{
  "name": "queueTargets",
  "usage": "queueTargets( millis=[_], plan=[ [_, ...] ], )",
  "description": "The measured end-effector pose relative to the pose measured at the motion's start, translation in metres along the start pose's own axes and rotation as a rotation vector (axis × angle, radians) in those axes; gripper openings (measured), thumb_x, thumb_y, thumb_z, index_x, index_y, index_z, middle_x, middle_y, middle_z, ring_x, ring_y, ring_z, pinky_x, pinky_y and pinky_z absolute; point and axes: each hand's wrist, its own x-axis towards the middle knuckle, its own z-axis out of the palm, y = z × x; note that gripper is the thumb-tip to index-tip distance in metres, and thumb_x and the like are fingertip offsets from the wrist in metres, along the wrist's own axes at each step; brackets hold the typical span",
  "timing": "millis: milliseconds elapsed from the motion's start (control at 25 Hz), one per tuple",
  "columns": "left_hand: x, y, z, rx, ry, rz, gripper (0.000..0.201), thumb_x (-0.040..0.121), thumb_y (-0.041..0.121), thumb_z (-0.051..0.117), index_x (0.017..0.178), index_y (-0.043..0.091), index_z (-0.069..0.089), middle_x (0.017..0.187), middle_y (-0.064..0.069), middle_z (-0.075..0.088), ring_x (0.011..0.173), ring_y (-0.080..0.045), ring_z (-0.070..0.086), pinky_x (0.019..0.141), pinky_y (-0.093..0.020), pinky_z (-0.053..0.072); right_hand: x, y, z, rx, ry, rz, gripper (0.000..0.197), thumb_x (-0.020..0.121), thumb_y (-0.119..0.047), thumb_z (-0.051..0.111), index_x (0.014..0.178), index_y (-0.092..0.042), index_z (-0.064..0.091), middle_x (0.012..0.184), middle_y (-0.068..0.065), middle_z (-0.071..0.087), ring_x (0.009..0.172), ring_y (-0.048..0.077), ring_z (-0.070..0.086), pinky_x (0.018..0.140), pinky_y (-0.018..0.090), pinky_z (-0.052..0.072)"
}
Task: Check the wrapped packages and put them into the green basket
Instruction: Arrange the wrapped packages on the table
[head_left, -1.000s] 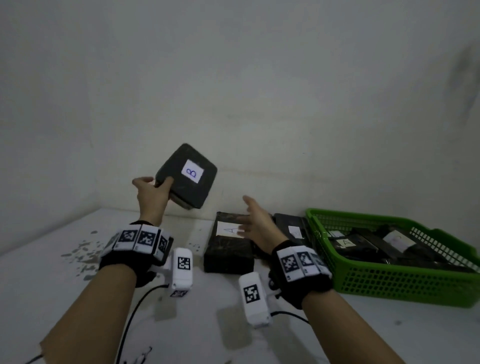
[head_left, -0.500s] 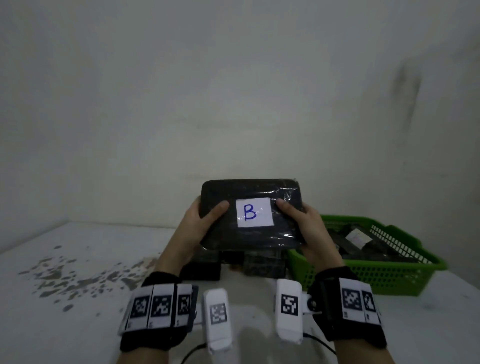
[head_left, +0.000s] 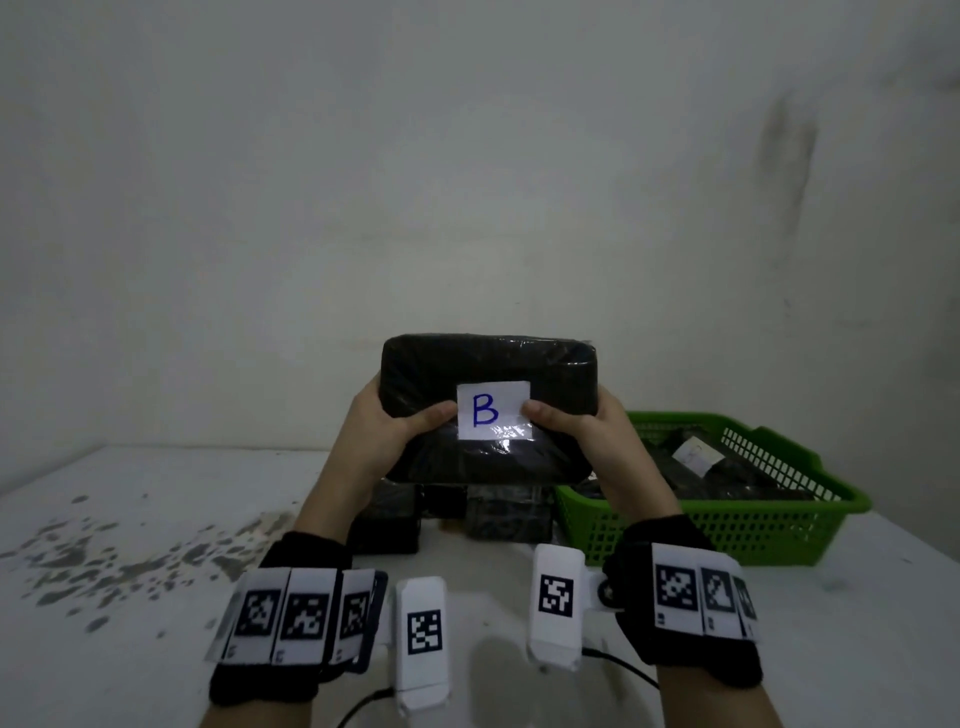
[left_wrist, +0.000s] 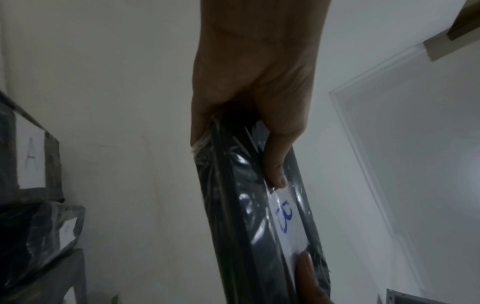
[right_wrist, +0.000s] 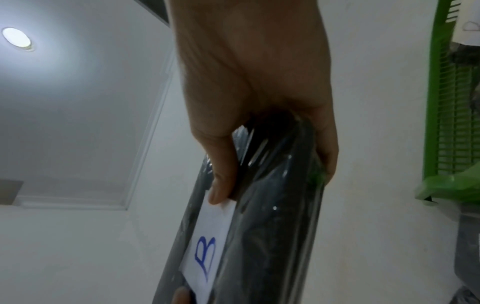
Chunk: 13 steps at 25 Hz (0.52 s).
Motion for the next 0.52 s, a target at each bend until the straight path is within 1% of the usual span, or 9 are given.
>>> queueTargets(
  millis=[40,120,200,240,320,400,440,520],
  plan=[
    [0.0004,0.0015,-0.0019,0.01,-0.001,-0.002,0.041,0.073,0.017,0.074,0.11,0.014,0.055,0.1,-0.002,0.065,0.094,-0.021,0.063,0.086,-0.037,0.052,0.0005,-0.001,0.0012,0.007,0.009,-0.006,0.04,0.078,-0.009,0.071,0.115,-0.007,0.057,0.102,0.008,0.069,0.081,0.015,0.068,0.061,0.021,0.056],
    [0.0018,0.0032,-0.0047,0.017,-0.001,0.011,0.045,0.072,0.022,0.075,0.111,0.014,0.054,0.101,0.0,0.066,0.094,-0.019,0.064,0.087,-0.036,0.052,0.0011,-0.0021,0.0025,0.006,0.049,-0.024,0.04,0.08,-0.018,0.07,0.116,-0.008,0.056,0.102,0.005,0.069,0.08,0.012,0.068,0.063,0.021,0.055],
    [0.0028,0.0041,-0.0045,0.027,0.033,0.023,0.055,0.073,0.028,0.074,0.119,0.013,0.047,0.105,0.001,0.062,0.095,-0.017,0.062,0.085,-0.032,0.05,0.0007,-0.0023,0.0033,0.014,0.067,-0.025,0.038,0.084,-0.031,0.064,0.116,-0.014,0.053,0.103,0.001,0.068,0.083,0.009,0.068,0.065,0.02,0.054],
    [0.0032,0.0042,-0.0043,0.025,0.054,0.024,0.058,0.076,0.032,0.071,0.123,0.012,0.044,0.108,-0.001,0.06,0.096,-0.017,0.061,0.086,-0.033,0.05,0.0006,-0.0021,0.0042,0.02,0.069,-0.025,0.036,0.086,-0.033,0.062,0.116,-0.015,0.053,0.104,0.001,0.068,0.084,0.009,0.067,0.064,0.019,0.053],
    [0.0023,0.006,-0.0028,0.025,0.079,0.029,0.053,0.08,0.035,0.066,0.122,0.011,0.046,0.11,-0.004,0.06,0.097,-0.02,0.061,0.087,-0.036,0.05,0.0018,-0.0003,0.0063,-0.008,0.097,-0.061,0.03,0.088,-0.028,0.061,0.114,-0.013,0.054,0.104,0.003,0.067,0.081,0.008,0.067,0.063,0.018,0.053],
    [0.0021,0.0076,-0.0014,0.047,0.098,0.032,0.043,0.083,0.032,0.065,0.116,0.011,0.049,0.107,-0.006,0.061,0.096,-0.022,0.061,0.089,-0.038,0.05,0.0024,-0.0008,0.0091,-0.025,0.14,-0.094,0.029,0.088,-0.022,0.061,0.113,-0.01,0.054,0.101,0.004,0.067,0.075,0.004,0.065,0.06,0.014,0.051],
    [0.0017,0.0087,-0.0008,0.027,0.098,0.02,0.039,0.083,0.029,0.065,0.114,0.012,0.048,0.105,-0.006,0.062,0.093,-0.021,0.062,0.086,-0.038,0.051,0.0026,-0.0015,0.0102,-0.019,0.149,-0.09,0.031,0.088,-0.021,0.062,0.115,-0.009,0.052,0.1,0.004,0.066,0.073,0.003,0.065,0.057,0.013,0.05],
    [0.0008,0.0113,0.0002,-0.074,0.104,-0.028,0.04,0.085,0.024,0.064,0.113,0.016,0.037,0.097,-0.002,0.058,0.083,-0.017,0.061,0.074,-0.032,0.053,0.0026,-0.0033,0.0111,0.01,0.146,-0.027,0.039,0.088,-0.023,0.062,0.12,-0.011,0.045,0.097,0.0,0.063,0.073,0.005,0.063,0.055,0.016,0.049]
  ],
)
